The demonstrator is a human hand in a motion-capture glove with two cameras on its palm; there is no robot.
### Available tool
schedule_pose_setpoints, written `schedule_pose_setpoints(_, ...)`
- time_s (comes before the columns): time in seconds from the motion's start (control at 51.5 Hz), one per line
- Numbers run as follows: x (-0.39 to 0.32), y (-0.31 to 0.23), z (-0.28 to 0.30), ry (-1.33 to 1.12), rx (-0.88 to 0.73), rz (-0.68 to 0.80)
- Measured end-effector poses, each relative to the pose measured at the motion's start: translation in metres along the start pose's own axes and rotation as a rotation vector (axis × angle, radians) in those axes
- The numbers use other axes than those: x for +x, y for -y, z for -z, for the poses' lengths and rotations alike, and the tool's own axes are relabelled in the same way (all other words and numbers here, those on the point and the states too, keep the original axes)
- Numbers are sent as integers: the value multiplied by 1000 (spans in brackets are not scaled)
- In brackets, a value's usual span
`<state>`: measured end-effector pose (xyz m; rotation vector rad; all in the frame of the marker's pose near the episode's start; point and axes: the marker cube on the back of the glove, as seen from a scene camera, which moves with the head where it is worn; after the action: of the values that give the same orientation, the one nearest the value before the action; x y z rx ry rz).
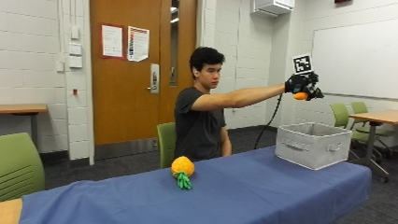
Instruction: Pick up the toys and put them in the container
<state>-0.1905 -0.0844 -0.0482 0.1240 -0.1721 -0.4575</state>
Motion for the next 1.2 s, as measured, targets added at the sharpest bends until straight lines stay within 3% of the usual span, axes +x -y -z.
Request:
schedule_pose_setpoints(0.116, -65, 14, -17, 56, -23, 75)
schedule_pose_setpoints(0.194, -47, 18, -27, 51, -27, 120)
schedule_pose_setpoints(0.272, -12, 21, -32, 139, -59, 67)
schedule_pose_setpoints(0.407, -4, 15, -56, 48, -238, 44)
schedule_pose_setpoints(0.485, 0, 12, -59, 48, -223, 54)
schedule_pose_setpoints(0.582, -56, 6, -56, 61, -192, 69)
schedule_pose_setpoints(0.64, -74, 2, -55, 6, -176, -26)
schedule_pose_setpoints(0.679, -58, -1, -54, -49, -165, -102)
schedule_pose_setpoints(0.757, -19, -24, -50, -117, -131, 4)
schedule_pose_setpoints(0.815, -11, -43, -44, -16, -116, 70)
schedule_pose_setpoints(0.912, 42, -76, -40, -39, -106, 30)
schedule_pose_setpoints(0.989, 69, -110, -31, 96, -104, 64)
schedule_pose_setpoints(1.067, 118, -144, -29, 16, -97, 64)
schedule_pose_setpoints(1.203, 190, -190, -27, -159, -84, -188)
